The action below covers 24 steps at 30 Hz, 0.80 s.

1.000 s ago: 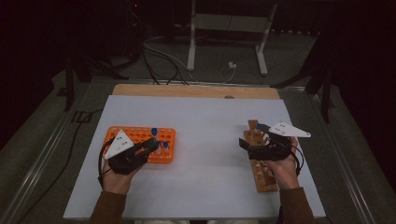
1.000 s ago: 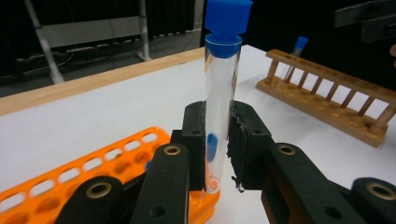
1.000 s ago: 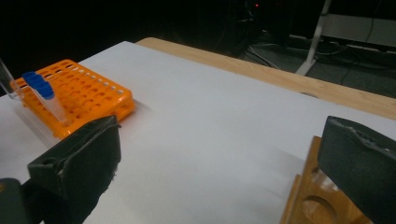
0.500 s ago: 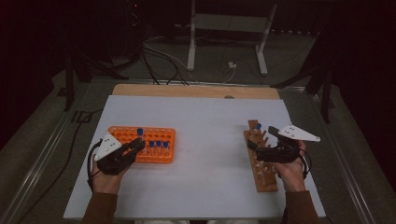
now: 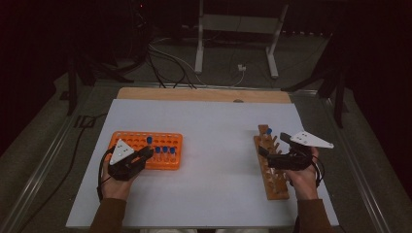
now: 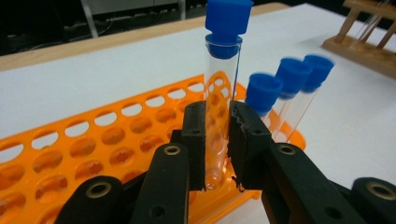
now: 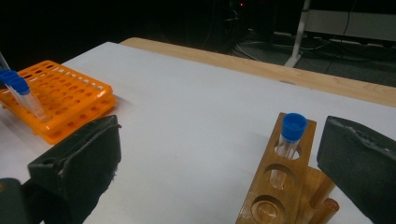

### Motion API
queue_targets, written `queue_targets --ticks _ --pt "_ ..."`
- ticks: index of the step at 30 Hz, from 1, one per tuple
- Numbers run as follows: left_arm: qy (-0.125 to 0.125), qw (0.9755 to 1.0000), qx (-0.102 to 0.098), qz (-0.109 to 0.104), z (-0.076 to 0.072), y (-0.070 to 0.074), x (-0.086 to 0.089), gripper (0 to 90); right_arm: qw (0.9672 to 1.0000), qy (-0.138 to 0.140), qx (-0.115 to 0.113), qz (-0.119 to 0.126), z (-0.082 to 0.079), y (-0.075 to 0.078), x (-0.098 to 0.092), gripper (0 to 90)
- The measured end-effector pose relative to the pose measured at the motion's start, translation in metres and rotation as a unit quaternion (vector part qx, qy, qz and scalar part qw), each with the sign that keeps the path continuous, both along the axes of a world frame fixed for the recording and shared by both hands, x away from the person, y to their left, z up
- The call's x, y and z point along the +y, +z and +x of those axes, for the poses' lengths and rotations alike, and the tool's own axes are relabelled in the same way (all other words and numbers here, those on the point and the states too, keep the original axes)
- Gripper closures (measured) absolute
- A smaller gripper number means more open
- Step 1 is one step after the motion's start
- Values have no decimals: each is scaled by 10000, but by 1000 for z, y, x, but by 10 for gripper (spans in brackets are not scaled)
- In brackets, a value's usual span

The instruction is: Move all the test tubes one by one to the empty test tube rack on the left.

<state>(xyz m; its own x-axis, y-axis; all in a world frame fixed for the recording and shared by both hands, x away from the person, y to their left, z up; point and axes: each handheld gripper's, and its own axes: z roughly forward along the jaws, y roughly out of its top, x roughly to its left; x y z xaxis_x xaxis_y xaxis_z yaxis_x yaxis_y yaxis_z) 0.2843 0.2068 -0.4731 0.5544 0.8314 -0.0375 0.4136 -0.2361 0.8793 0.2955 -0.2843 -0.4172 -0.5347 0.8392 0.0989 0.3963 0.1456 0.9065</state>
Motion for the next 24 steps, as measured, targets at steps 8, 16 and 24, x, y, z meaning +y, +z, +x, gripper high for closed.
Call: queue_targets --ticks 8,16,24 --pt "21 9995 214 225 1 -11 -2 780 10000 -21 -12 -18 0 -1 -2 0" --pt "21 9993 289 243 1 -13 -1 781 10000 -25 3 -51 -1 -3 -1 0" --pt "-3 9988 351 336 2 -15 -4 782 9999 -39 17 -101 1 -5 0 0"
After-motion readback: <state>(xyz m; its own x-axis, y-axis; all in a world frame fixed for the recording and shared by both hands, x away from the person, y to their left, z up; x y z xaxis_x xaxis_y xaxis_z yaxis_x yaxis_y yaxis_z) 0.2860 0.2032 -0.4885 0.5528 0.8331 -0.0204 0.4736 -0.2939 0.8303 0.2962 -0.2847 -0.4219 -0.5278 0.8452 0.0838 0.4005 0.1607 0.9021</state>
